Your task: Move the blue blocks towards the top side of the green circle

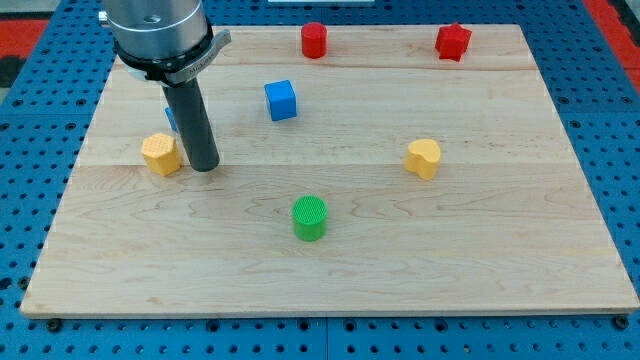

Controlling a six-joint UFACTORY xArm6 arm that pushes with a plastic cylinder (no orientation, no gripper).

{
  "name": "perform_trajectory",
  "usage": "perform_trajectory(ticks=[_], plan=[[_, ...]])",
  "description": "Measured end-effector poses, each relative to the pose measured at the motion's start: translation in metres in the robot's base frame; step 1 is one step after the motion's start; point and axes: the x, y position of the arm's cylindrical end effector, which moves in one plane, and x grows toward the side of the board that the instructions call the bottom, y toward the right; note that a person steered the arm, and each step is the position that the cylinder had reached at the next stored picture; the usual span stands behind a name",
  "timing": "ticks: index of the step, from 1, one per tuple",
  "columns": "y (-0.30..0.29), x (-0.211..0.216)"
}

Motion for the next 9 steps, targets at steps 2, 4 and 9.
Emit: perform_trajectory(ticks=[2, 4, 9], plan=[[-0.009, -0.01], [-0.042, -0.032], [-0.046, -0.091]])
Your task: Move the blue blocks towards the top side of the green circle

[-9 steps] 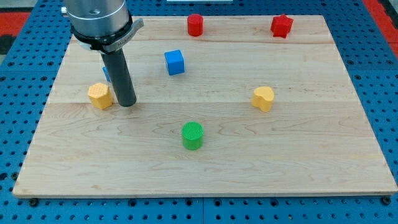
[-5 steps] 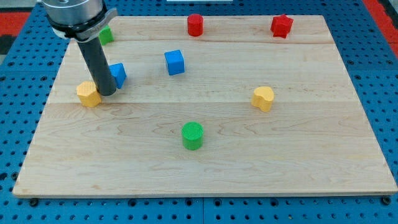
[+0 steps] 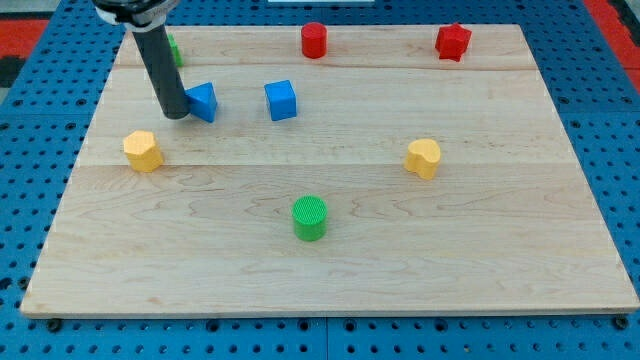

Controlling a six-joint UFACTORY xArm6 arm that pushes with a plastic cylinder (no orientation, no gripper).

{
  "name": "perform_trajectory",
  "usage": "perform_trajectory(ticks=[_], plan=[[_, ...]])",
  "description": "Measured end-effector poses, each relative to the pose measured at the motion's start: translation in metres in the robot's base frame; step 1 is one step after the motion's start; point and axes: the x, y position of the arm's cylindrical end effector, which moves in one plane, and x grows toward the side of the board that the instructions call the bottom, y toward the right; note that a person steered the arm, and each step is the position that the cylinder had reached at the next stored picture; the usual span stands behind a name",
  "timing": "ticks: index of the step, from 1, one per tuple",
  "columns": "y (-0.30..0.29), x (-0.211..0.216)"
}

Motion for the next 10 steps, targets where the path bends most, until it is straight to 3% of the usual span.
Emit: perform_trajectory(ticks=[1, 2, 3, 10], plan=[[0.0, -0.022], [0.078, -0.021], [0.12, -0.021], [0.094, -0.063]])
